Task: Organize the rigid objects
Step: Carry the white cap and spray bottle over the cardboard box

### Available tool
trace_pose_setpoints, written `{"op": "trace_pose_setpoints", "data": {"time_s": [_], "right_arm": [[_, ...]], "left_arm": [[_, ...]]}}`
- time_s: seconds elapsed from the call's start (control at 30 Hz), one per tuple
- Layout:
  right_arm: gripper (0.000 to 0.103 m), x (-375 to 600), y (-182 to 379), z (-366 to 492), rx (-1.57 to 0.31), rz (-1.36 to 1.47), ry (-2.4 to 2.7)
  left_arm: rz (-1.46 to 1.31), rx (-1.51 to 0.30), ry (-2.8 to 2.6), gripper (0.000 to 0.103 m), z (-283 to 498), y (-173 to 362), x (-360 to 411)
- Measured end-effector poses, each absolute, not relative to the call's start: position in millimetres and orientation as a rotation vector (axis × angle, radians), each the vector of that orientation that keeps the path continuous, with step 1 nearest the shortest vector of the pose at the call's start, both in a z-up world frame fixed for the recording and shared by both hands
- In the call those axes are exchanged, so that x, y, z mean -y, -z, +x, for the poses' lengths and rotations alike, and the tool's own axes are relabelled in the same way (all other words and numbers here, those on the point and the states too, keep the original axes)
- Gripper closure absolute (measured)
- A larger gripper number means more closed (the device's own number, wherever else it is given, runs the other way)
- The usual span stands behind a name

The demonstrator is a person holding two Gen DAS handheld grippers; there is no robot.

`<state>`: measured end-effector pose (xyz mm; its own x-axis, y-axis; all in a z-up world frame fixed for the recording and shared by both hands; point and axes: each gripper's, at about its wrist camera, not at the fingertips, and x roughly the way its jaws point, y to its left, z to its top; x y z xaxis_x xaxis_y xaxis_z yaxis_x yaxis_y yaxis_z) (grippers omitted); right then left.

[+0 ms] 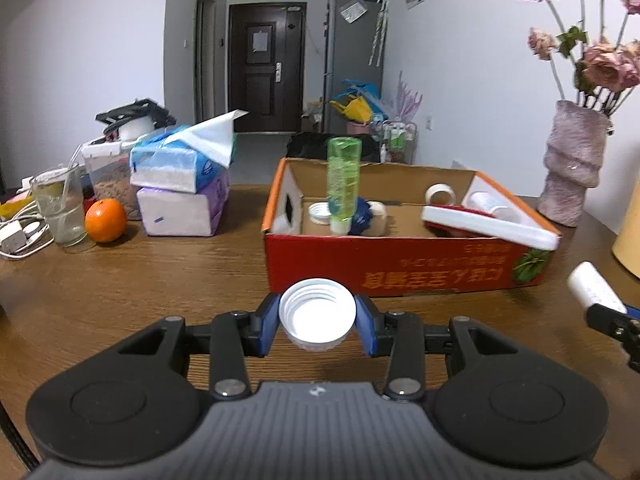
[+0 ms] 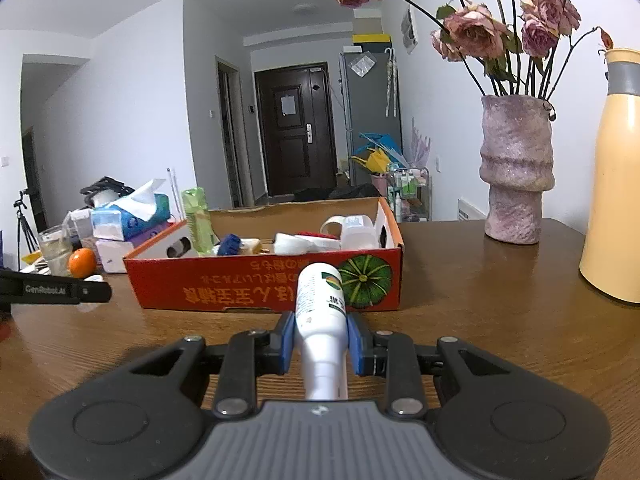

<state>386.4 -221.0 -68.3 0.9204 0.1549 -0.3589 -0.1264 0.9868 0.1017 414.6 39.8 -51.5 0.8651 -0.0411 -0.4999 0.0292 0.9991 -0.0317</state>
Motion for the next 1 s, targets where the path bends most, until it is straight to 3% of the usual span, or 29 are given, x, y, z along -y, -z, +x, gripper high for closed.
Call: {"op": "trace_pose_setpoints", "data": {"time_s": [1.0], "right_arm": [[0.076,215,37,375,-0.268,0.101,-0.202]], "left_arm": [[-0.036,-0.418,0.067,0.062,396,16,9]]}}
